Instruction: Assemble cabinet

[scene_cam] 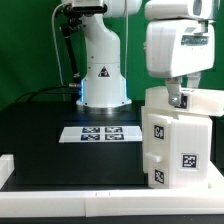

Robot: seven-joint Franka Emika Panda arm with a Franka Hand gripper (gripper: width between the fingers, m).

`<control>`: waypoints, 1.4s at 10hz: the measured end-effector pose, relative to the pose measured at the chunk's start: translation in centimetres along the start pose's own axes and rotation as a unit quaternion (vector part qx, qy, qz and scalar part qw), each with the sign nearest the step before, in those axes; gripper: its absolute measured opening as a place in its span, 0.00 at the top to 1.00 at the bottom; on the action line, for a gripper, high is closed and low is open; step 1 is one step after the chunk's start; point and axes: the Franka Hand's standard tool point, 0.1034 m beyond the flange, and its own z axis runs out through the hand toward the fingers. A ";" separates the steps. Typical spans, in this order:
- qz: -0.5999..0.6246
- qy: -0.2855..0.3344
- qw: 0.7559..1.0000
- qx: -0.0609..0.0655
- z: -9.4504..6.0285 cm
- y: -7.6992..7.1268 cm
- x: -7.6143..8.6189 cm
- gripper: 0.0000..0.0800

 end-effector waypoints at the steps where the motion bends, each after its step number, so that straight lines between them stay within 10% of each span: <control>1: 0.051 0.000 0.999 0.000 0.0 -0.1 0.1 0.30; 9: 0.350 -0.001 0.937 0.001 0.1 -0.5 0.3 0.30; 14: 0.625 0.023 0.780 0.002 -0.1 -1.8 0.6 0.30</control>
Offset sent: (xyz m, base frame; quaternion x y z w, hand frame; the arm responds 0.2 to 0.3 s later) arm 0.0000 0.0000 0.0000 0.0000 0.0000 0.1296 0.9916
